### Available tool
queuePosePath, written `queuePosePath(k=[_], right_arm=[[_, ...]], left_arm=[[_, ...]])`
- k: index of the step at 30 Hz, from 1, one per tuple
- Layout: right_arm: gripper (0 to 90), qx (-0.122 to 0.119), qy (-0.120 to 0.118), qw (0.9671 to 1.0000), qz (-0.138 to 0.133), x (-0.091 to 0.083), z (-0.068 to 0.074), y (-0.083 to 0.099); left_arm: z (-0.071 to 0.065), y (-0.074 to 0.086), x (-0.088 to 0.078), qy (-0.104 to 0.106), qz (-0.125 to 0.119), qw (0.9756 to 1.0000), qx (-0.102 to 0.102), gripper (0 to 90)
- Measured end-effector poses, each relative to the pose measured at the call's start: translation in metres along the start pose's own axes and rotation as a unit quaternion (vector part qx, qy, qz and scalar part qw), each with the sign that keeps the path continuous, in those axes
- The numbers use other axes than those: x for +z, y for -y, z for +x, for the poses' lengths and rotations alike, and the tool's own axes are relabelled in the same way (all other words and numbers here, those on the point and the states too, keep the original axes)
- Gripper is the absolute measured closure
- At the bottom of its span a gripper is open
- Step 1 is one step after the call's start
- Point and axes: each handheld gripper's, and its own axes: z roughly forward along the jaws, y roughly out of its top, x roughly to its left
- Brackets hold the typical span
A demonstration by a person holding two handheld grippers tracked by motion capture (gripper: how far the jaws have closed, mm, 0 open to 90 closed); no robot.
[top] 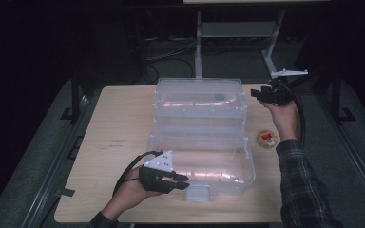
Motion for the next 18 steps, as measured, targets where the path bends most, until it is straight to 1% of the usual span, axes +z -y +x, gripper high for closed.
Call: queuePosePath(k=[2, 5, 7, 9, 11, 14, 18], right_arm=[[46.3, -0.002, 0.002, 1.0000, 0.003, -0.005, -0.001, 0.002], [39.4, 0.004, 0.014, 0.9999, 0.007, -0.011, -0.003, 0.008], [36.2, 0.012, 0.007, 0.9998, 0.013, -0.014, -0.006, 0.012], [32.0, 0.019, 0.008, 0.9997, 0.017, -0.017, -0.007, 0.017], [28.7, 0.020, 0.009, 0.9994, 0.026, -0.019, -0.008, 0.022], [28.5, 0.018, 0.008, 0.9994, 0.028, -0.024, -0.009, 0.029], [26.7, 0.026, 0.005, 0.9993, 0.027, -0.030, -0.011, 0.037]], left_arm=[[0.000, 0.000, 0.000, 0.001, 0.001, 1.0000, 0.001, 75.2], [0.001, 0.001, 0.000, 0.001, -0.002, 1.0000, 0.000, 75.1], [0.001, 0.001, 0.000, 0.001, -0.004, 1.0000, -0.001, 75.1], [0.001, 0.001, 0.000, 0.001, -0.002, 1.0000, 0.000, 74.9], [0.002, 0.002, 0.000, 0.002, 0.000, 1.0000, 0.001, 74.5], [0.001, 0.002, 0.000, 0.001, 0.002, 1.0000, 0.002, 74.4], [0.001, 0.002, 0.000, 0.001, 0.003, 1.0000, 0.002, 74.4]])
